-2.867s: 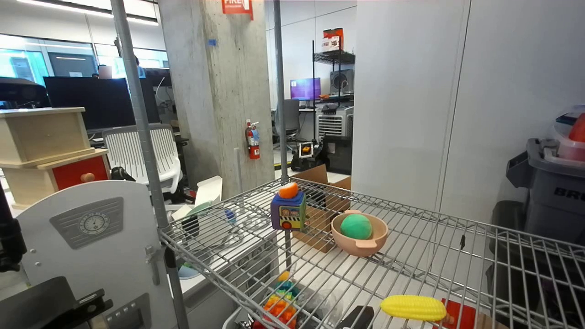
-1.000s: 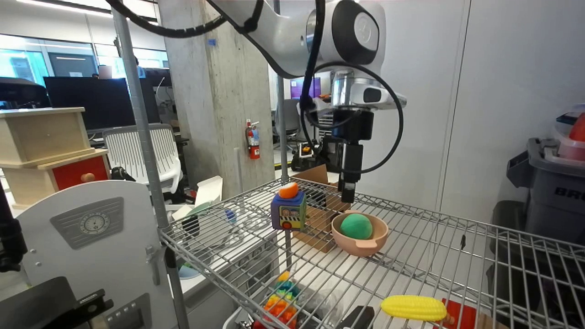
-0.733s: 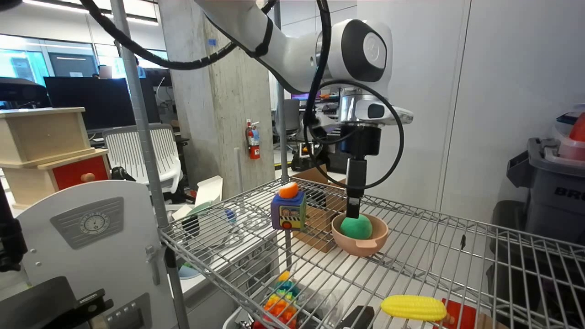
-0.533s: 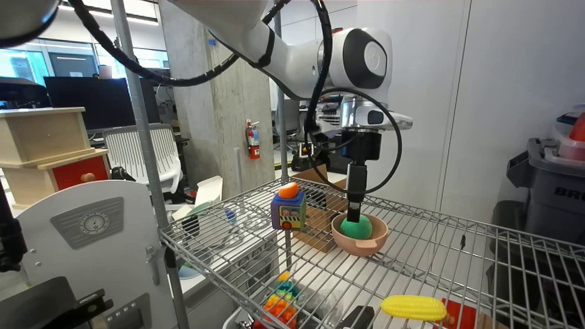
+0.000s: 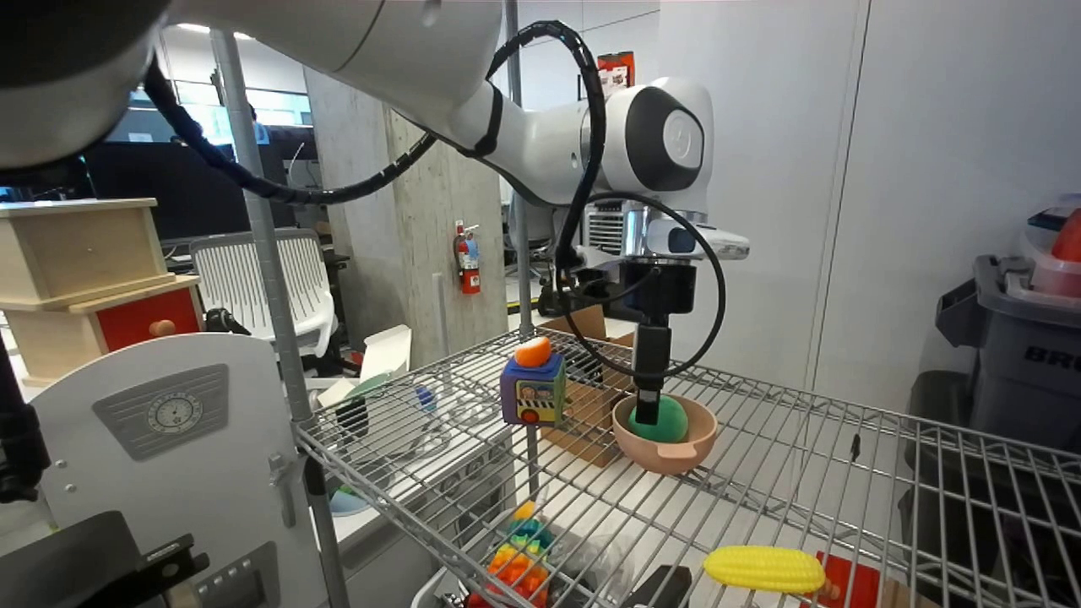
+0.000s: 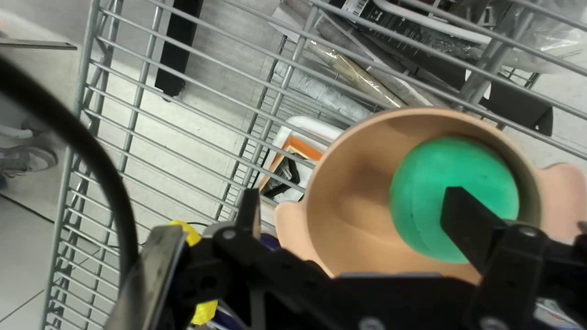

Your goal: Pick the green object in the bowl and put it on the shelf

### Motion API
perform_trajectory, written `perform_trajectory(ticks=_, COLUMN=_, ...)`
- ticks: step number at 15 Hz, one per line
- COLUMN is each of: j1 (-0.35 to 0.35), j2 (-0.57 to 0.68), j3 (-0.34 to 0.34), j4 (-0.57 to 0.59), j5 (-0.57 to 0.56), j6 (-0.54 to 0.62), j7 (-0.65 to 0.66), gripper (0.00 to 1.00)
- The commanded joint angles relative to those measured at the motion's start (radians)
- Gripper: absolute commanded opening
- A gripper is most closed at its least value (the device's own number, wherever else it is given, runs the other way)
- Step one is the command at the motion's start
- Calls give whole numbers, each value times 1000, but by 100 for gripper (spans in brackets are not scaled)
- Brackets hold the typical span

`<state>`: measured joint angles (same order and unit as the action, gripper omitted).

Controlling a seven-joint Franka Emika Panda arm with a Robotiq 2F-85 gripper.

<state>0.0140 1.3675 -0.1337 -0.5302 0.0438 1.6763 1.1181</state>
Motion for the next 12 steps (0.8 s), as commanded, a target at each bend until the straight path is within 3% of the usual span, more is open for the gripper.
perform_trajectory(ticks=1, j1=4, j2=39, j3=-8, j4=63, j5=-8, j6=23, j7=21, gripper=100)
perform_trajectory(ticks=12, j1=20, j2=45, j3=-15, j4=64, j5=-25, j6=141, j7=18, gripper=100)
